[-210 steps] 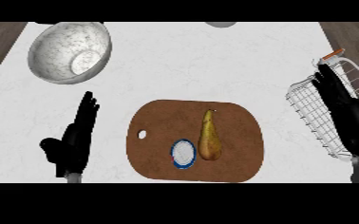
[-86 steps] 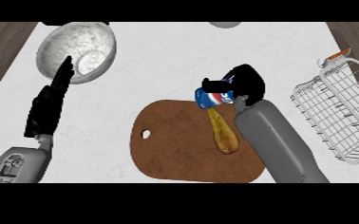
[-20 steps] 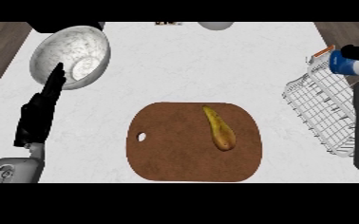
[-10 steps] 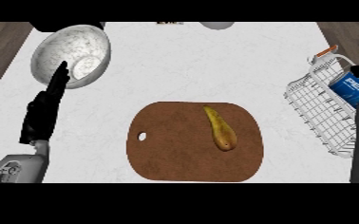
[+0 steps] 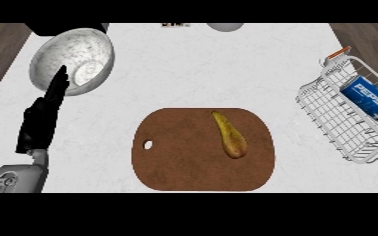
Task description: Pick the can from the cutting board and place it in the tiered basket
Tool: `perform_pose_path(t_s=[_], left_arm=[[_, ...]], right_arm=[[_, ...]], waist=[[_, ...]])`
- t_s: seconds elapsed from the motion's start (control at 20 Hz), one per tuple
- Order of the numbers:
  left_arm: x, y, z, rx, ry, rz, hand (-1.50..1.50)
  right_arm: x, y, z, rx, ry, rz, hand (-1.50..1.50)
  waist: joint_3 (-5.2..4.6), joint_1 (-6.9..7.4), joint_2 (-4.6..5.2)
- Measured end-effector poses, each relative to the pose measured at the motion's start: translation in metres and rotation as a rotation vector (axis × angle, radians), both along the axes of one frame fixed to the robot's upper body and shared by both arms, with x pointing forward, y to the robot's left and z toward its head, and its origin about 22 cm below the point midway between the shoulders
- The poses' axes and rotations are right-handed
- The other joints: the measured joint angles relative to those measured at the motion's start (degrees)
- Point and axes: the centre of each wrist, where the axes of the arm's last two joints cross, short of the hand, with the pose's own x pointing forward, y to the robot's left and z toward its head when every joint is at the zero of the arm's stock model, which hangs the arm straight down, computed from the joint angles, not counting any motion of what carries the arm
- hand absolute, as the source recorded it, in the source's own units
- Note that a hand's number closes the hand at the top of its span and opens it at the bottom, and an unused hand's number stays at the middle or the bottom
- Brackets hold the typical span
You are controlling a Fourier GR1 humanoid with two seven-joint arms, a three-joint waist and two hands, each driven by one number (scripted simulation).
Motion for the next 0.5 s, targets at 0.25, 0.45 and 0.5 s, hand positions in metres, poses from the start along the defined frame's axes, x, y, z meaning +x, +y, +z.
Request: perform_pose_path(t_s=[0.25,0.45,0.5], left_arm=[[-0.003,0.006,-0.001,0.002,0.002,0.005,0.0],[-0.003,0.0,-0.002,0.006,-0.001,0.009,0.0],[-0.003,0.001,0.001,0.004,0.0,0.008,0.0]], right_arm=[[-0.06,0.016,-0.002,0.049,-0.069,-0.016,-1.5],[-0.109,0.026,-0.002,0.042,-0.088,-0.017,-1.5],[-0.114,0.026,-0.005,0.031,-0.062,-0.029,-1.5]], waist=[[0.01,-0.4,-0.13],[0.03,-0.44,-0.08],[0.05,-0.41,-0.09]])
